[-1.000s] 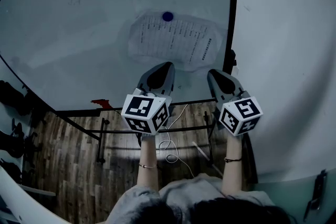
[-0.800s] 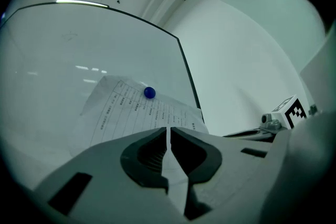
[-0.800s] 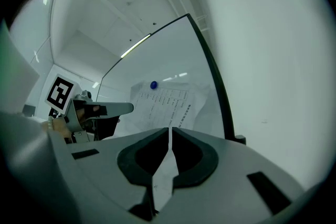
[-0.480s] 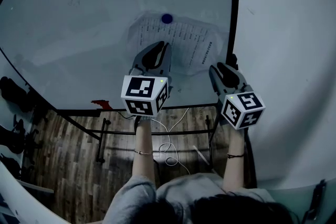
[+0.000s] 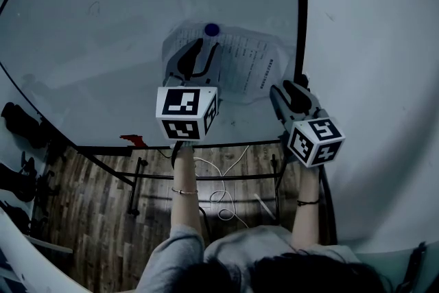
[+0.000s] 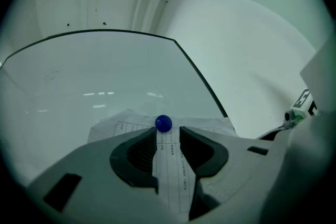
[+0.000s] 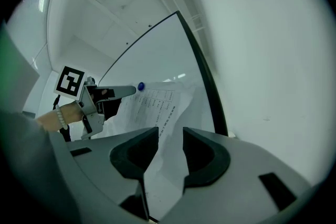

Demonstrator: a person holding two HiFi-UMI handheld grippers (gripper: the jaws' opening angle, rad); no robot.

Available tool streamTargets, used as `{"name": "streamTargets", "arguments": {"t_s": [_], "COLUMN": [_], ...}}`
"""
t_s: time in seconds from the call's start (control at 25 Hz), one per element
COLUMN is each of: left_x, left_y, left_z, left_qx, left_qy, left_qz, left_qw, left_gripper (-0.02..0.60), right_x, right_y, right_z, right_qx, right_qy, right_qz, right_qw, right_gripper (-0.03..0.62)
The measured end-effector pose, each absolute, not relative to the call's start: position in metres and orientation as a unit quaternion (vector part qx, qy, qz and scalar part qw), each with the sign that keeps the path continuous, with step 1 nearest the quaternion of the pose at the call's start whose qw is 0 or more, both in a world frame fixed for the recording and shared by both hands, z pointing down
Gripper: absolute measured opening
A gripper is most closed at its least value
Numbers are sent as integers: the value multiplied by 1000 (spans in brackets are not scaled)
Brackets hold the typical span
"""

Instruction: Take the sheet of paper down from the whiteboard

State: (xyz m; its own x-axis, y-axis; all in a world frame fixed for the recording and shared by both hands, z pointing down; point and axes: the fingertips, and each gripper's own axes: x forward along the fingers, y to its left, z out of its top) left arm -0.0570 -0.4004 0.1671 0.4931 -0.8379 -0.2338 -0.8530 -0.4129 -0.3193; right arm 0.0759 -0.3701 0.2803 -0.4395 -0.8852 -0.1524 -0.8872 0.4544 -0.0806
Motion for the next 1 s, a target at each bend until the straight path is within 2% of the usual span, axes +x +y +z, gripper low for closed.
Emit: {"name": "streamTargets", "arguments": {"t_s": [0.16,1.0], "left_x": [-55,-43], "left_y": [-407,-422], "left_z": [162,151], "left_qx": [-829,-775], "left_qy": [515,567], "left_qz": [8,-34], "left_qw": [217,279], "left_gripper": [127,130], "right_x": [76,56], "right_y": [-374,-391], "right_z": [280,281], "right_qx": [-518,-473], "right_qy": [851,877], "right_qz": [6,-9], "right_qw": [91,86], "right_gripper": [147,146]}}
